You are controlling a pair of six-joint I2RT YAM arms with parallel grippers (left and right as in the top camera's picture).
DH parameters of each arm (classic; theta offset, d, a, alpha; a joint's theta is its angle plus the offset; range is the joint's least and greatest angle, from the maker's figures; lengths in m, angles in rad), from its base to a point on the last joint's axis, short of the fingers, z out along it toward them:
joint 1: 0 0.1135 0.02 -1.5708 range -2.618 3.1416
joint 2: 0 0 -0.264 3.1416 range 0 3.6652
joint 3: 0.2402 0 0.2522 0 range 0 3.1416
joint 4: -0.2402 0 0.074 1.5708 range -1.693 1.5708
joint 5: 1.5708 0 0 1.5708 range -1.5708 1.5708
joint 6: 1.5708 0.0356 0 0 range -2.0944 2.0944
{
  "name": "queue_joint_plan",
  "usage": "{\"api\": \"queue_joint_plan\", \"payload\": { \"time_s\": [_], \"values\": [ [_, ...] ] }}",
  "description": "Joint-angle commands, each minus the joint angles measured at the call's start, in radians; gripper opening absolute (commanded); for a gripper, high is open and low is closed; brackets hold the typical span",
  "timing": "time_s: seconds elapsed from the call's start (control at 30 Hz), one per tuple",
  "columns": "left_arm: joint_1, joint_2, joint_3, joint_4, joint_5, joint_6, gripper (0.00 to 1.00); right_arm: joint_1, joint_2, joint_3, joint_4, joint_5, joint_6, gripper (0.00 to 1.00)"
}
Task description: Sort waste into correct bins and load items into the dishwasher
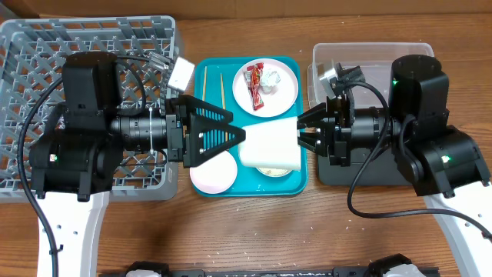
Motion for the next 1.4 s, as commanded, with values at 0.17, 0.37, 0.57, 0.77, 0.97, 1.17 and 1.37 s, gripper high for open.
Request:
{"api": "queue_joint_plan", "payload": {
  "time_s": [0.17,0.37,0.57,0.77,0.97,1.17,1.37],
  "values": [
    [-0.079,0.002,0.009,0.005,0.18,0.027,1.0,0.016,0.024,0.019,0.166,-0.161,0.09,0.04],
    [-0.127,0.002,0.009,0.008,0.219,0.06,0.97,0.016,0.069,0.019,0.212,-0.146,0.182,0.04],
    [-0.127,0.002,0.009,0.008,0.089,0.06,0.84,0.016,0.073,0.019,0.211,-0.132,0.195,0.04],
    [-0.127,0.003,0.009,0.009,0.02,0.06,0.82,0.016,0.074,0.019,0.208,-0.132,0.217,0.04],
    [-0.127,0.003,0.009,0.009,-0.042,0.06,0.74,0.016,0.074,0.019,0.203,-0.132,0.217,0.04],
    [-0.127,0.003,0.009,0.024,-0.032,0.058,0.87,0.017,0.074,0.019,0.196,-0.132,0.217,0.04],
    [-0.127,0.003,0.009,0.08,-0.032,0.043,0.84,0.034,0.074,0.019,0.196,-0.132,0.216,0.04]
  ]
}}
